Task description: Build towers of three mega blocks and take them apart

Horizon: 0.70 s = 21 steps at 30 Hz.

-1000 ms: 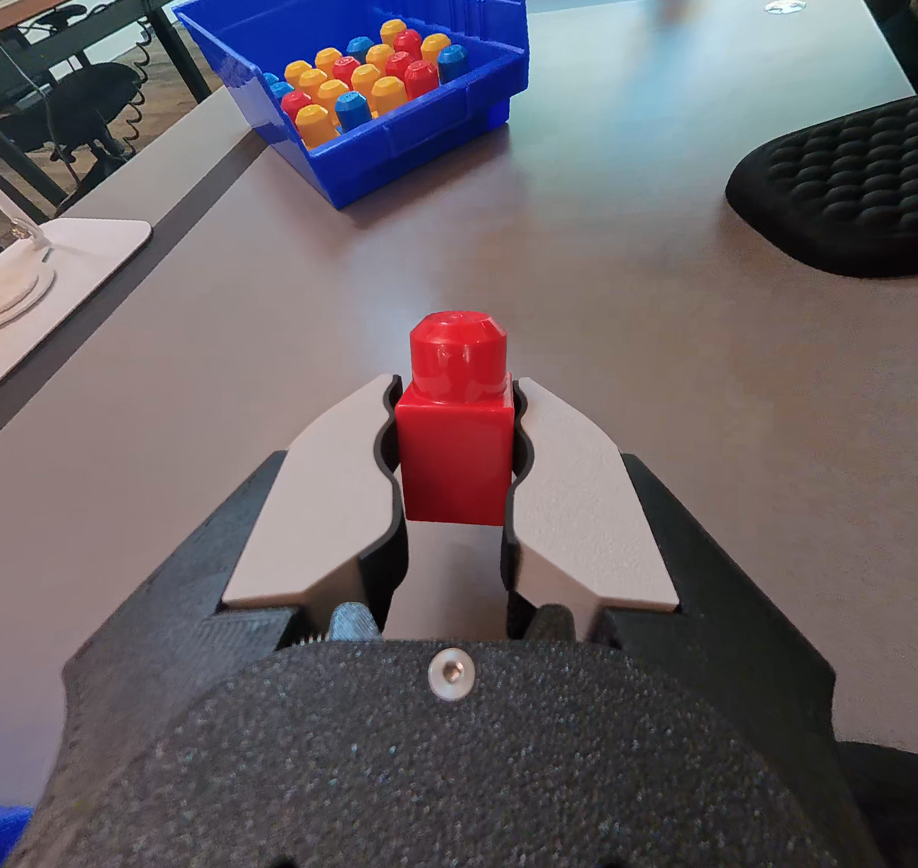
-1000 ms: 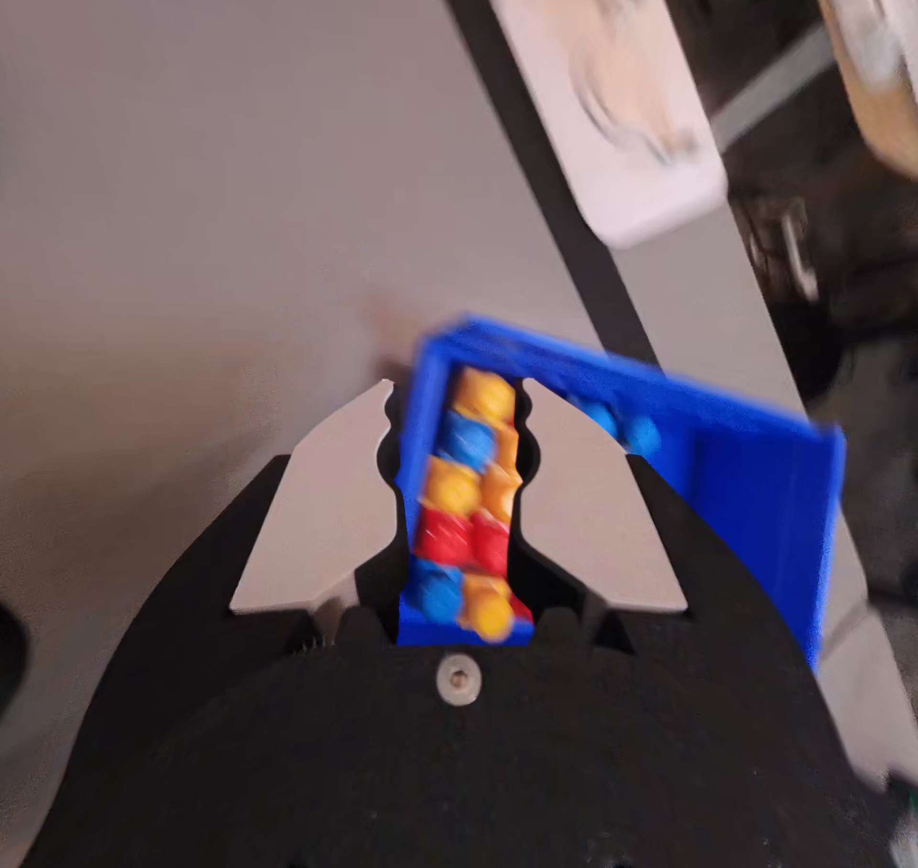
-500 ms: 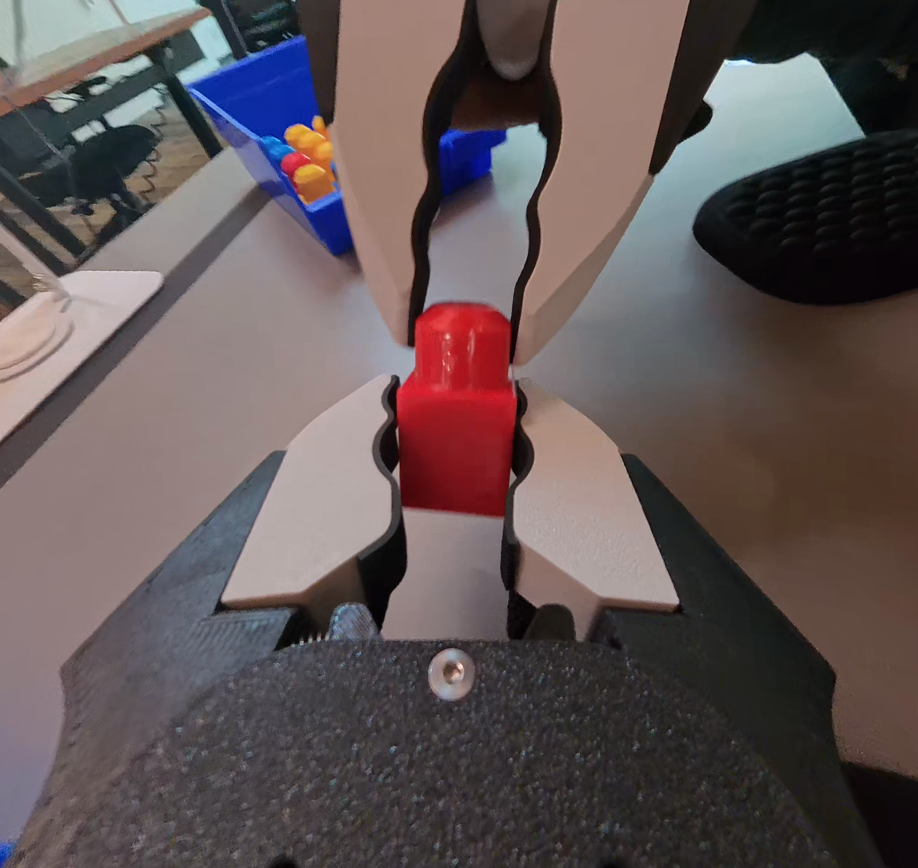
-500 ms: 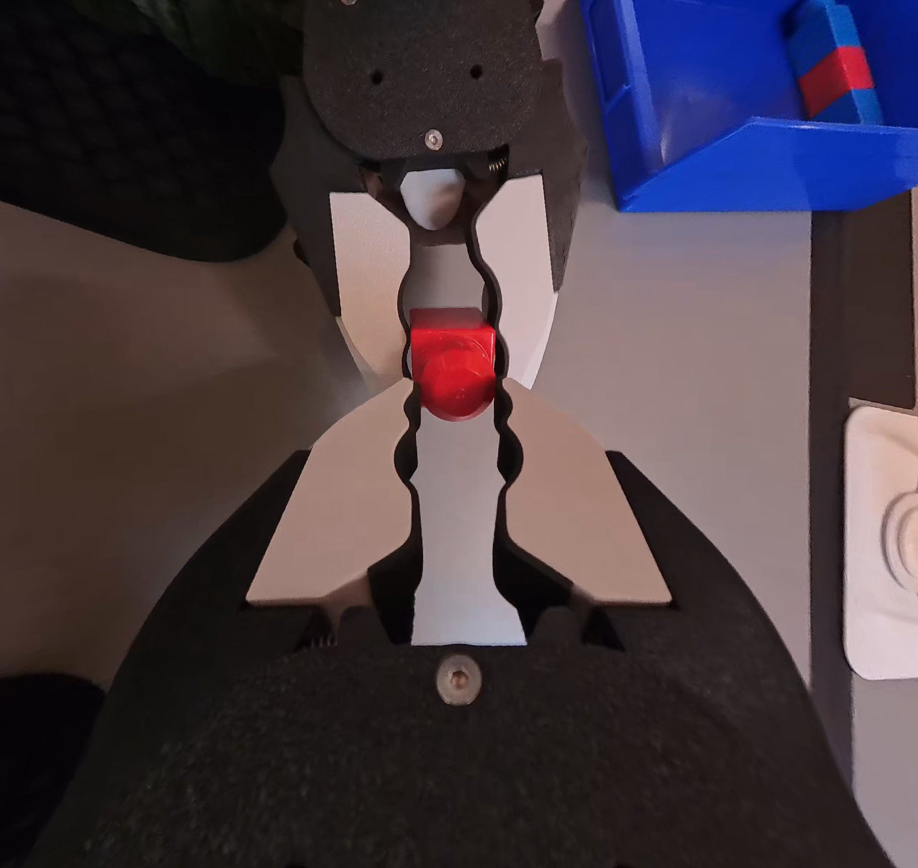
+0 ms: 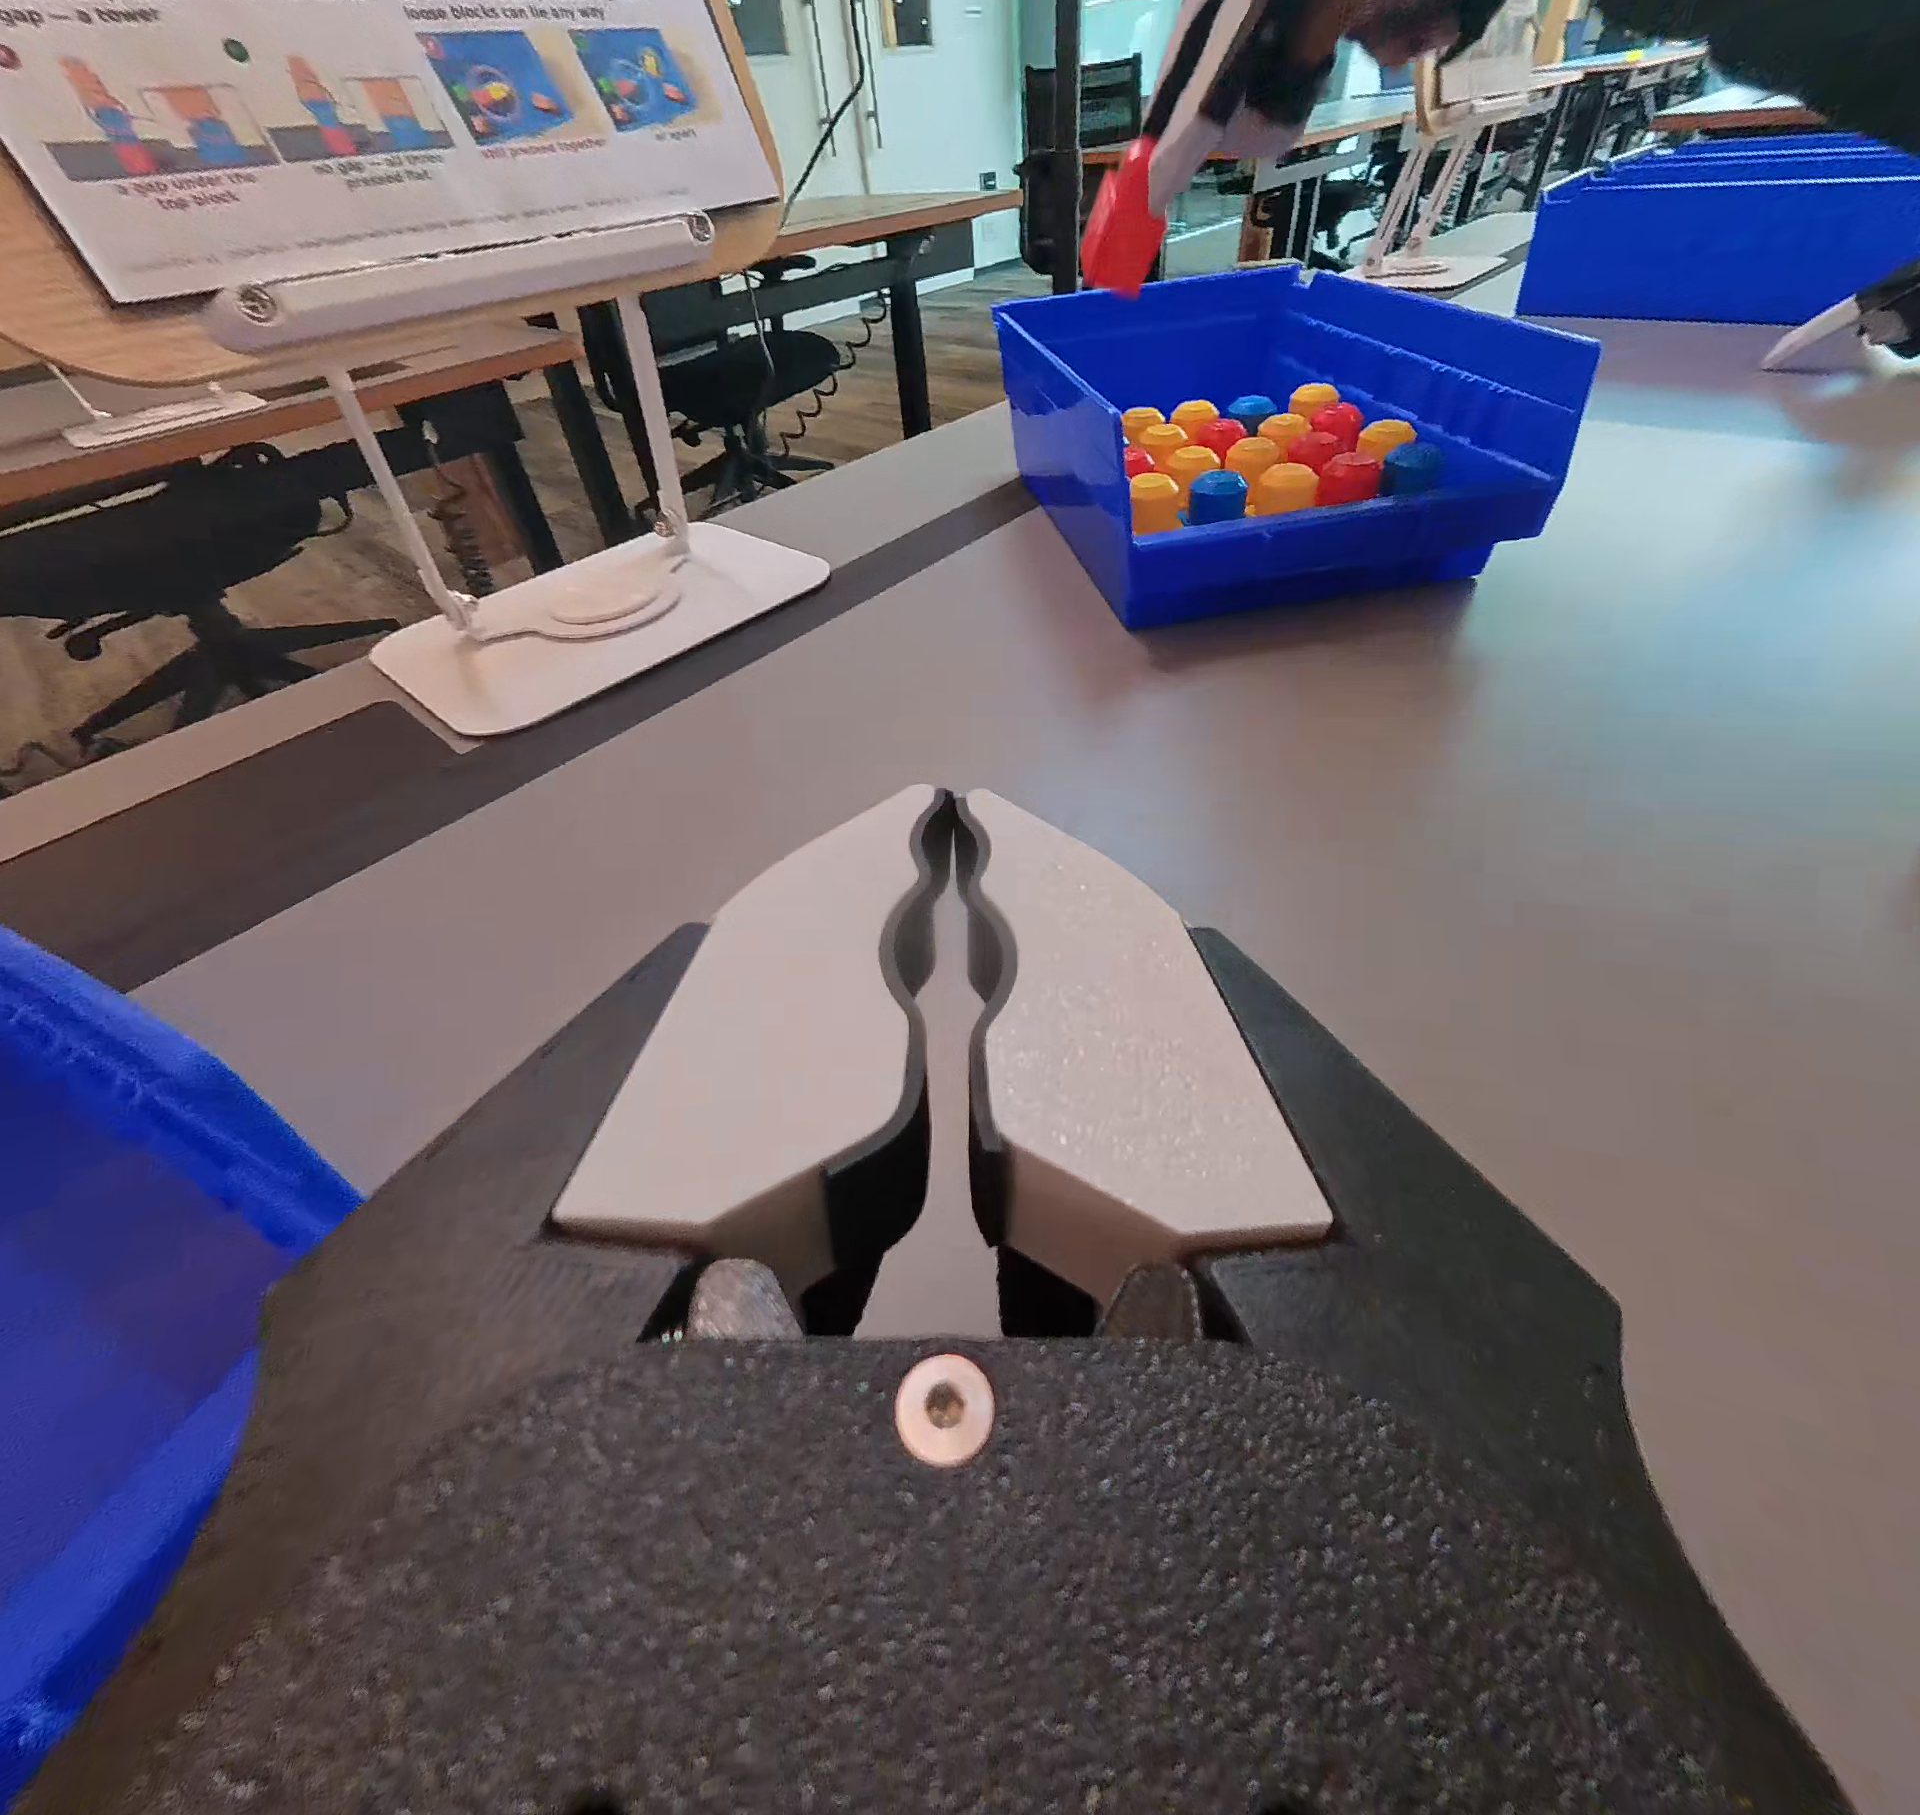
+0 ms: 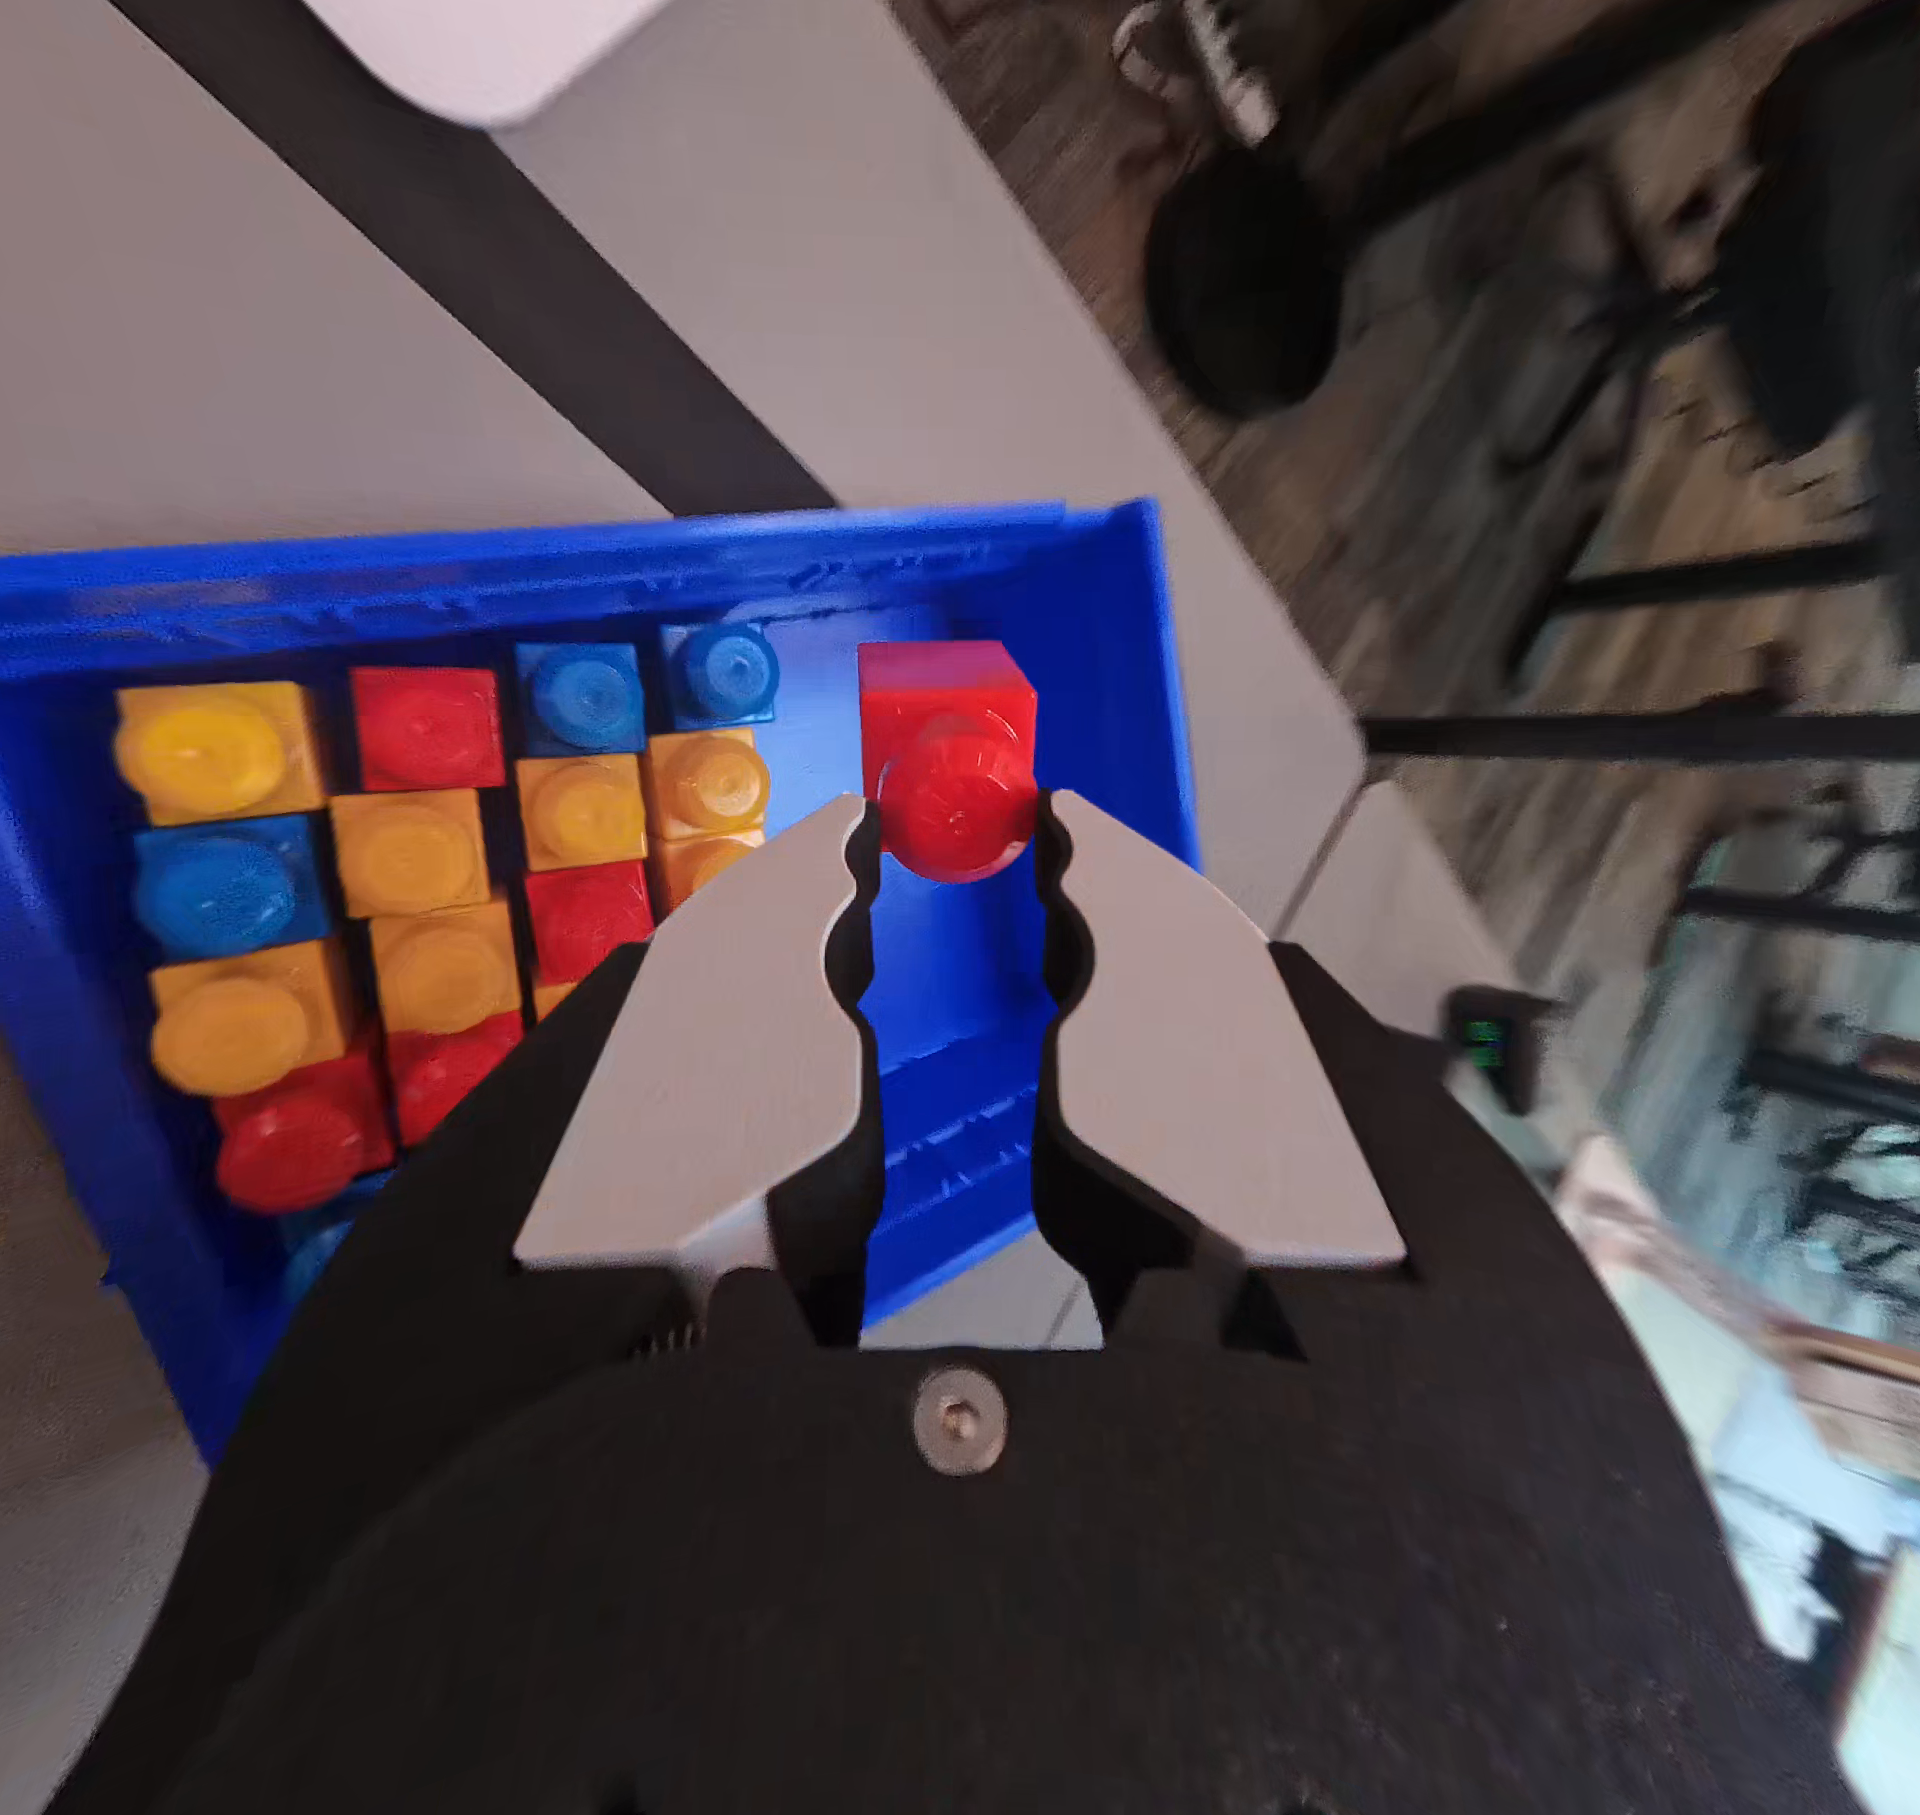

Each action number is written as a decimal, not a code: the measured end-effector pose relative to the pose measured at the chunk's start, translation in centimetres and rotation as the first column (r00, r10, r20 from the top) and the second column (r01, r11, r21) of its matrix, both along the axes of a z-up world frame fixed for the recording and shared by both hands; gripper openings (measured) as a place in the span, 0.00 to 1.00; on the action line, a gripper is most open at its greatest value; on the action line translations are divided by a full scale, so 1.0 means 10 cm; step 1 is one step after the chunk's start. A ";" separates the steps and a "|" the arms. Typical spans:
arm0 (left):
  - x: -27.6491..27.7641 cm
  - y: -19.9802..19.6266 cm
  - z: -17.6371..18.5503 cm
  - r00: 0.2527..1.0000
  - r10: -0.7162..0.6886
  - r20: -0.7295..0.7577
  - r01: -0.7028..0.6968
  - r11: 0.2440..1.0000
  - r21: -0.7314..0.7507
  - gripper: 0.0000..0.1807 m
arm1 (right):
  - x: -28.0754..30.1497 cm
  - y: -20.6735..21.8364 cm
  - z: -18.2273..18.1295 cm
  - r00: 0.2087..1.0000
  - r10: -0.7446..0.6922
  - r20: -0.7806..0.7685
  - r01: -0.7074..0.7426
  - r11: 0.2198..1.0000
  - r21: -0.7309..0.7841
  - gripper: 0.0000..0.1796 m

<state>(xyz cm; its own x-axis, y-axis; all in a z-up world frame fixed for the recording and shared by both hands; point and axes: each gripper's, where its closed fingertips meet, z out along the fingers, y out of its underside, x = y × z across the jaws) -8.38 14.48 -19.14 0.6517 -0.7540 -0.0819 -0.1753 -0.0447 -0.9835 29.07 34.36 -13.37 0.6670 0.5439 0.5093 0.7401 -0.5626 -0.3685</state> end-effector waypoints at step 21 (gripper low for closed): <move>-0.01 0.04 -0.13 0.999 -0.009 -0.039 0.009 1.000 -0.001 0.00 | -0.03 0.38 -0.91 0.961 -0.048 -0.271 -0.016 0.973 -0.230 0.21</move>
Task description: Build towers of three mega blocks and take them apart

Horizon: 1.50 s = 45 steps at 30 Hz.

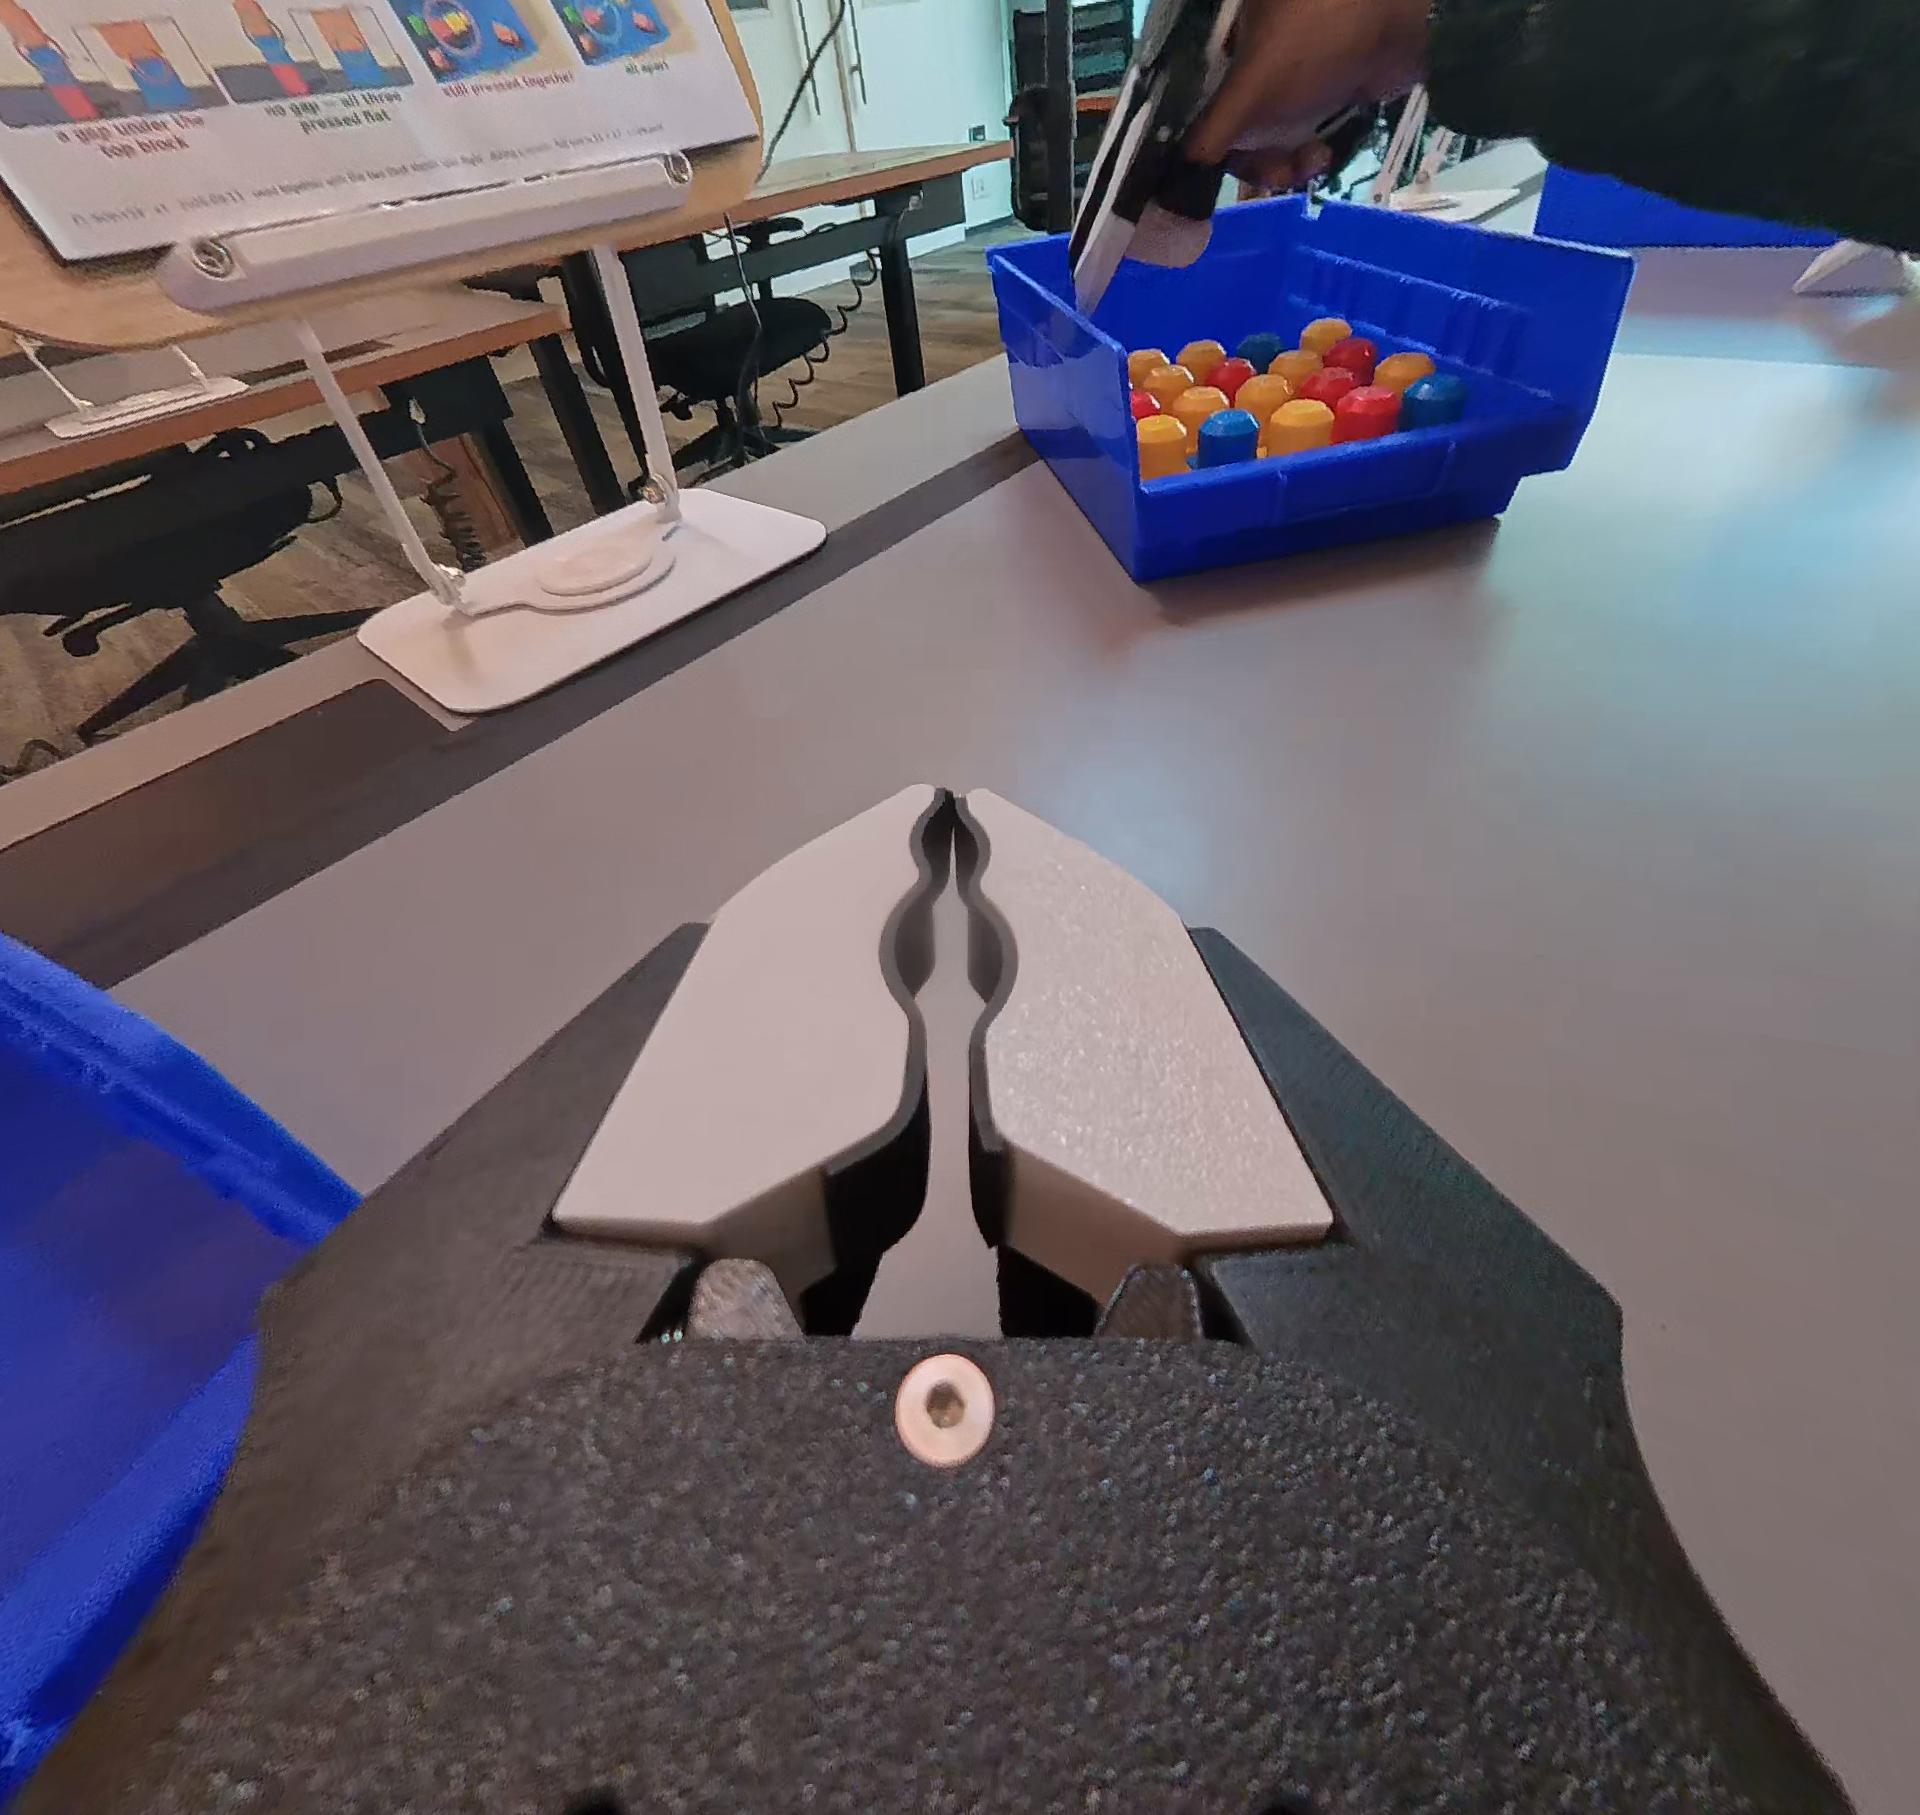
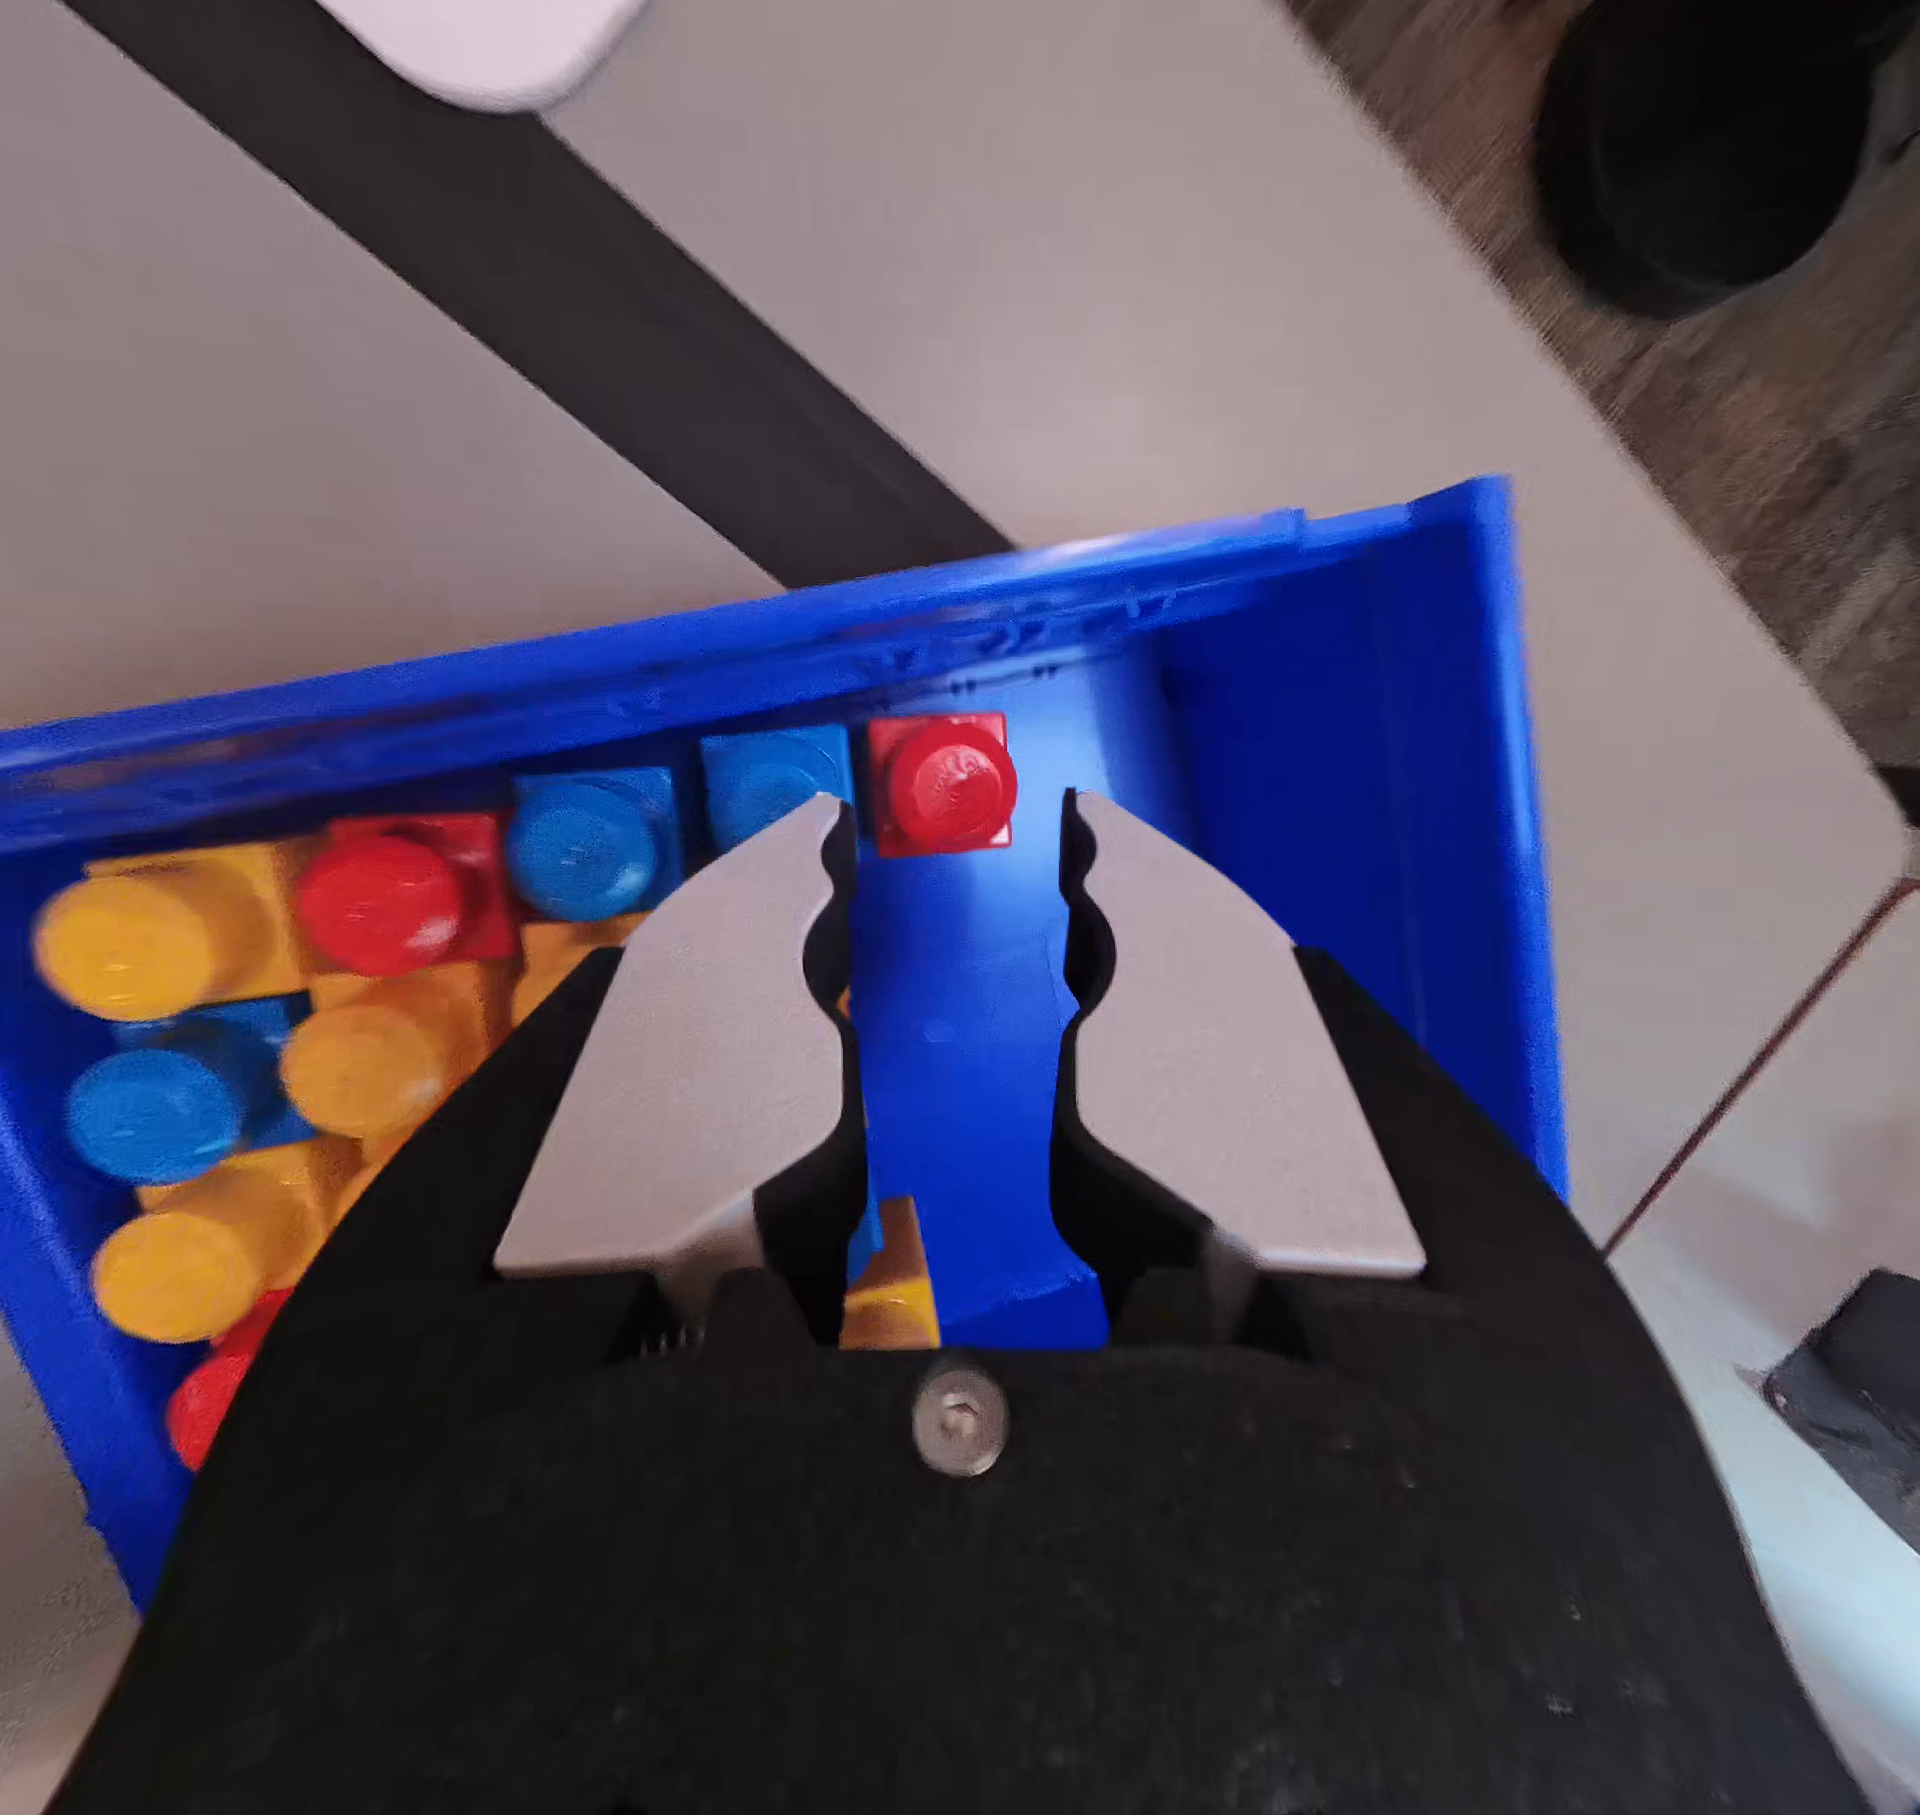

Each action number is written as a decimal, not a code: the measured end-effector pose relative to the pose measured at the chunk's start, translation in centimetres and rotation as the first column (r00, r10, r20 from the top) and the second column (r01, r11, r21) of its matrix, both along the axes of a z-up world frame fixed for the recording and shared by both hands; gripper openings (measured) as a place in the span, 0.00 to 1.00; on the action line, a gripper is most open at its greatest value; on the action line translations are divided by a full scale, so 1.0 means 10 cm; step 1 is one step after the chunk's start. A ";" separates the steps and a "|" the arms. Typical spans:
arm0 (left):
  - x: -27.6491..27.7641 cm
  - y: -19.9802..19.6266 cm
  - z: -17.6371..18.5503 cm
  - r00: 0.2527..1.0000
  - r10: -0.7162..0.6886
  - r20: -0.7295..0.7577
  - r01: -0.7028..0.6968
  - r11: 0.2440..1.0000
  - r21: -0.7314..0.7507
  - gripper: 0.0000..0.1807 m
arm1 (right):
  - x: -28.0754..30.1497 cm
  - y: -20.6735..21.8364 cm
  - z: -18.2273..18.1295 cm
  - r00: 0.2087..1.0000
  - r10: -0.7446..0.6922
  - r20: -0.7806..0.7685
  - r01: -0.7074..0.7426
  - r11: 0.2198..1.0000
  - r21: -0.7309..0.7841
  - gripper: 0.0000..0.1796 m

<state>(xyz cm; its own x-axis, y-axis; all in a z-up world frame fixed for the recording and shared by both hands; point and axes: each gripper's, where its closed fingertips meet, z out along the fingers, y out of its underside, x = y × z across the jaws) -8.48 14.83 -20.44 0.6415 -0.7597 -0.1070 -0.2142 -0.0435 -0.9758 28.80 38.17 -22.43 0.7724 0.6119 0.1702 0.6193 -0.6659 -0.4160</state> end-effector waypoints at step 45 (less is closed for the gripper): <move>-3.11 2.32 -0.81 0.131 -0.281 -0.951 -0.470 0.827 -0.309 0.22 | -2.73 -3.00 0.28 0.556 0.485 -0.675 -0.244 0.872 0.425 0.20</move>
<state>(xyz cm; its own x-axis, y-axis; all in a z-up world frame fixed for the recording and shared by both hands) -39.55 38.04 -28.55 0.3477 -0.8604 -0.3725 -0.8592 -0.4515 0.2409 1.52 8.13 -19.63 0.4154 0.8958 -0.1582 0.1767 -0.2501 -0.9520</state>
